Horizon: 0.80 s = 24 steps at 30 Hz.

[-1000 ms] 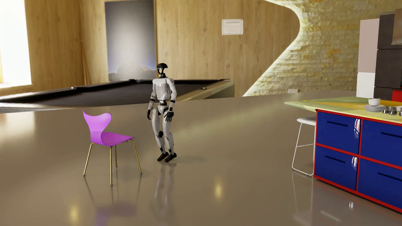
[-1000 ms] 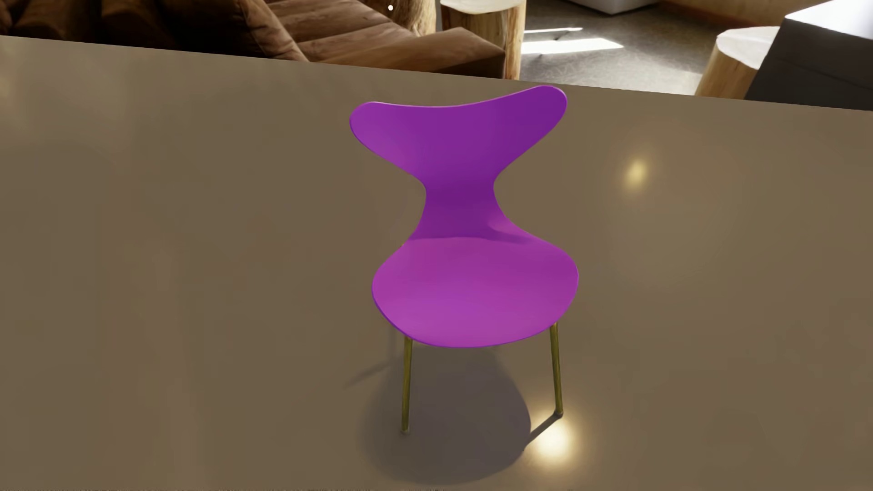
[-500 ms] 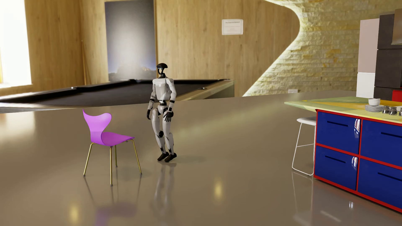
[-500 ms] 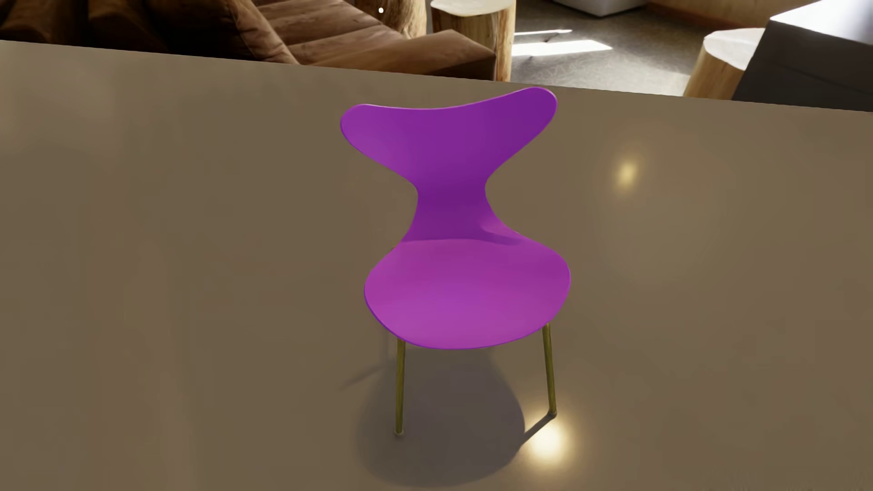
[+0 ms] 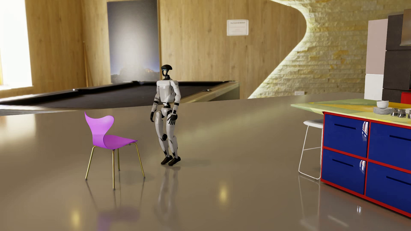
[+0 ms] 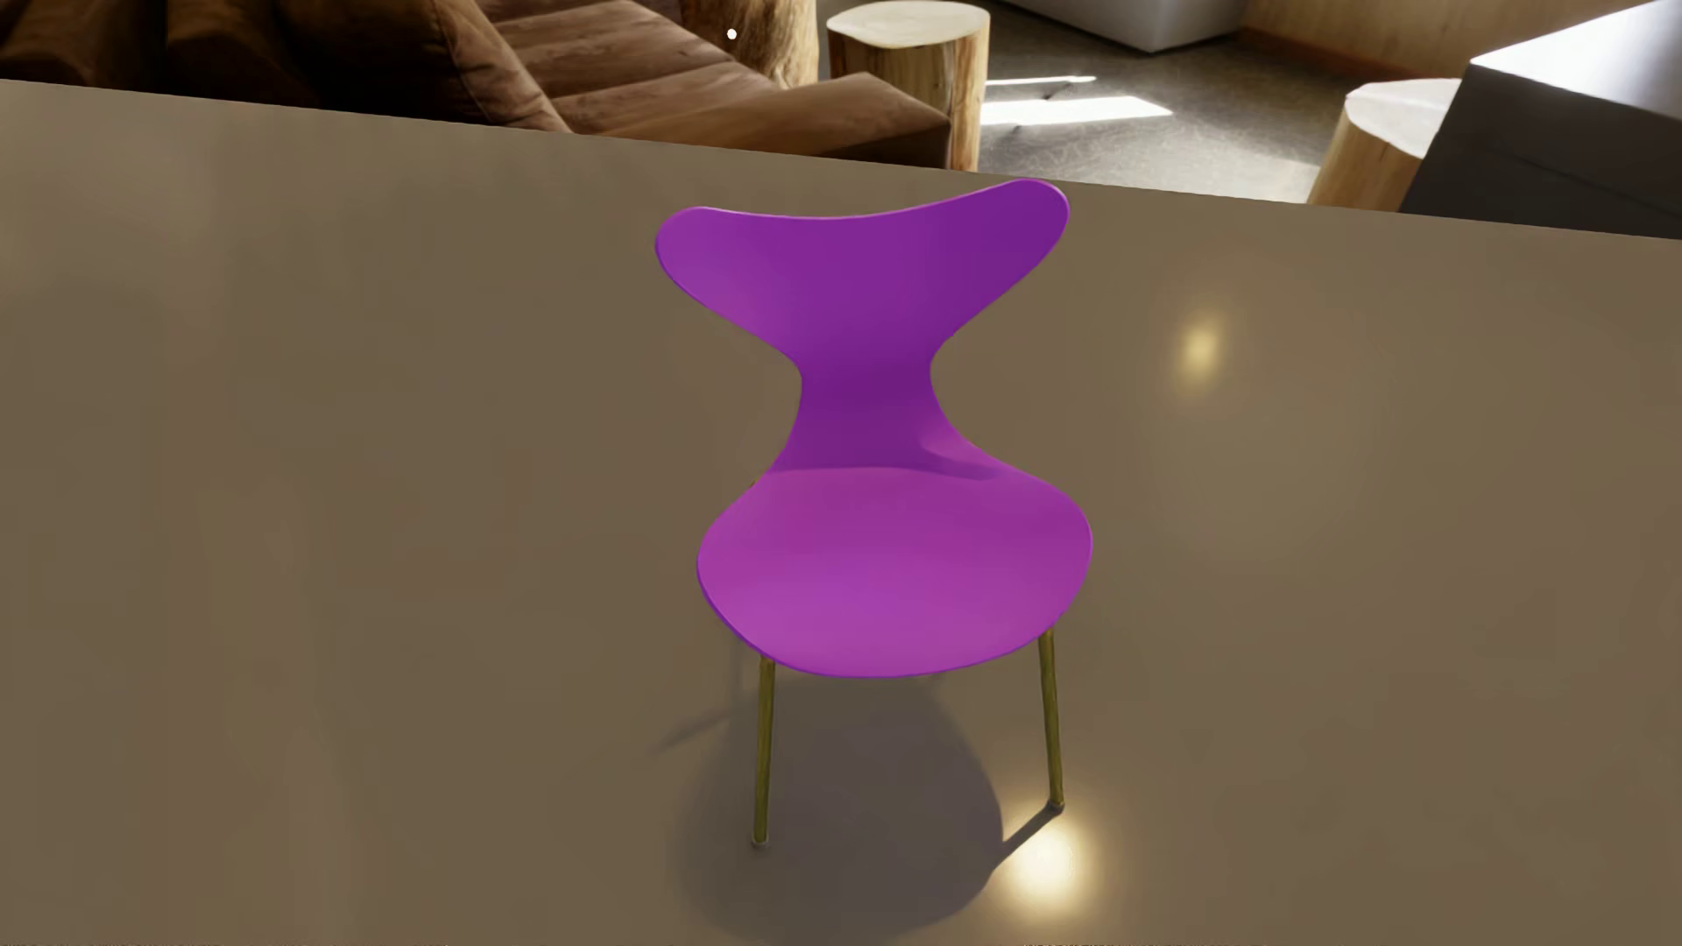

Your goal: Stand still

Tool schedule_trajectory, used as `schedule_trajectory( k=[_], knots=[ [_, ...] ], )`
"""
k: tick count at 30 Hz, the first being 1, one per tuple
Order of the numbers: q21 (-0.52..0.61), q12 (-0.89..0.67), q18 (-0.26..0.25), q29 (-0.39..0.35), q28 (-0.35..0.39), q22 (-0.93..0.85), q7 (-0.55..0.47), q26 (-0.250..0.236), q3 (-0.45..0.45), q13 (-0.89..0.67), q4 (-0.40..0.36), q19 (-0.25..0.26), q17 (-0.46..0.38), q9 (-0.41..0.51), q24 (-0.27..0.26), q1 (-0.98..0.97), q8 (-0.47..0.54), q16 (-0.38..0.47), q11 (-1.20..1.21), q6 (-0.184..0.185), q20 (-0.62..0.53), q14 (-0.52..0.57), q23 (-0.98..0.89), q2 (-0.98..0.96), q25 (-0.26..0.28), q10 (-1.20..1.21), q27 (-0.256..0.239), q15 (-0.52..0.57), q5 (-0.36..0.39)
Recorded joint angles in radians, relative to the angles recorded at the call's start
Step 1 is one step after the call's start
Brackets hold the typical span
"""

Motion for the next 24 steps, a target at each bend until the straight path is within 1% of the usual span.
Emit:
schedule_trajectory(
  k=[1,7,8,11,12,13,14,20,24],
  knots=[
    [0.015,0.002,0.0,0.0,0.0,-0.008,0.0,0.0,-0.001,0.0,0.002,0.0,-0.001,0.007,0.0,0.018,0.0,0.006,-0.003,0.002,-0.024,0.002,0.004,0.015,0.0,-0.011,0.0,-0.001,0.002],
    [-0.011,-0.002,0.0,0.0,0.0,0.002,0.0,0.0,0.002,-0.005,0.002,0.0,0.002,0.007,0.0,0.007,0.0,0.003,0.002,-0.007,0.01,0.004,0.005,0.002,0.0,-0.007,0.0,0.007,0.0],
    [-0.005,-0.003,0.0,0.0,0.0,0.002,0.0,0.0,0.002,-0.005,0.003,0.0,-0.003,0.007,0.0,0.006,0.0,0.011,0.001,-0.006,-0.006,0.004,0.002,0.003,0.0,-0.006,0.0,0.009,0.001],
    [-0.012,-0.003,0.0,0.0,0.0,0.03,0.0,0.0,0.005,0.0,0.002,0.0,-0.005,0.006,0.0,0.005,0.0,0.012,0.0,-0.01,0.009,0.003,0.004,0.003,0.0,-0.007,0.0,0.012,0.0],
    [-0.005,0.001,0.0,0.0,0.0,0.017,0.0,0.0,0.005,-0.004,0.002,0.0,-0.008,0.005,0.0,0.003,0.0,0.018,0.001,-0.008,-0.015,0.004,0.009,0.0,0.0,-0.007,0.0,0.013,-0.001],
    [-0.01,0.001,0.0,0.0,0.0,0.033,0.0,0.0,0.004,-0.001,0.003,0.0,-0.005,0.007,0.0,0.004,0.0,0.012,0.0,-0.008,0.004,0.004,0.012,0.002,0.0,-0.008,0.0,0.015,0.001],
    [-0.012,0.002,0.0,0.0,0.0,0.025,0.0,0.0,0.004,0.001,0.002,0.0,-0.006,0.008,0.0,0.004,0.0,0.015,0.0,-0.007,-0.02,0.003,0.012,0.002,0.0,-0.006,0.0,0.016,0.0],
    [-0.011,0.005,0.0,0.0,0.0,0.032,0.0,0.0,0.002,0.005,0.003,0.0,-0.002,0.011,0.0,0.001,0.0,0.001,0.004,-0.008,-0.001,0.0,0.006,0.002,0.0,0.003,0.0,0.023,0.003],
    [-0.004,-0.001,0.0,0.0,0.0,0.028,0.0,0.0,0.005,0.001,0.003,0.0,-0.003,0.012,0.0,-0.002,0.0,0.009,0.008,-0.007,-0.015,-0.005,0.009,0.0,0.0,0.012,0.0,0.025,0.001]
  ],
)
